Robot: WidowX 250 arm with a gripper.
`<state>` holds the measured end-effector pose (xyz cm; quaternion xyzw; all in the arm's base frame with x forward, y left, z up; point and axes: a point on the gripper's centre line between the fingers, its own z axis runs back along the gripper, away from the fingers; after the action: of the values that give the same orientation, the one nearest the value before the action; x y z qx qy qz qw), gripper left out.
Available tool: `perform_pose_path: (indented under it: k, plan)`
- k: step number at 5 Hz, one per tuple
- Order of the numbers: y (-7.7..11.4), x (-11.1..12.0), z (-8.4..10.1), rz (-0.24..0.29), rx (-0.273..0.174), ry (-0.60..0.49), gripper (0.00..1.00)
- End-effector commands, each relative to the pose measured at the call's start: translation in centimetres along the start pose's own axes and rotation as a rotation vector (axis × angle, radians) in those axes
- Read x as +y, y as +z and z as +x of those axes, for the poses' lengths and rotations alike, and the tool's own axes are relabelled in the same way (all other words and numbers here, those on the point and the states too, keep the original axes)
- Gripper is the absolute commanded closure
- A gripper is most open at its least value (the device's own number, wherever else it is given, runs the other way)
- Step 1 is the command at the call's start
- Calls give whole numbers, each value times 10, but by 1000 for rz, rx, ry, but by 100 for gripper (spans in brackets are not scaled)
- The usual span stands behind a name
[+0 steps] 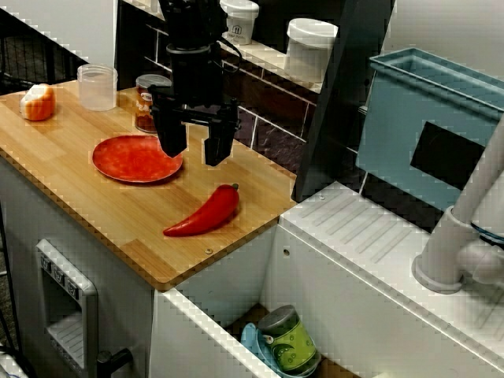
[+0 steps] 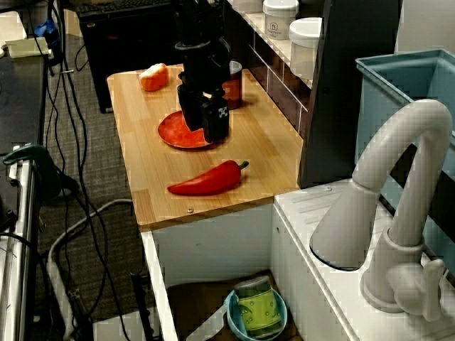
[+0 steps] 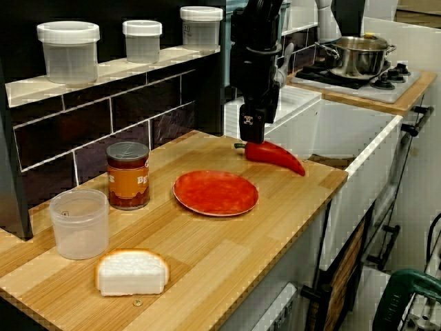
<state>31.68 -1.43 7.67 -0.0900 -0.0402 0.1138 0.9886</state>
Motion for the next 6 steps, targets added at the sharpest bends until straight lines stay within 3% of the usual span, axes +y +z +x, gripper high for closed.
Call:
perform_pose_path:
  k: [1,6]
  plan:
    - [20,-9,-9,33,-72,-50,0]
    - [-1,-17,-5,76,-90,-36,0]
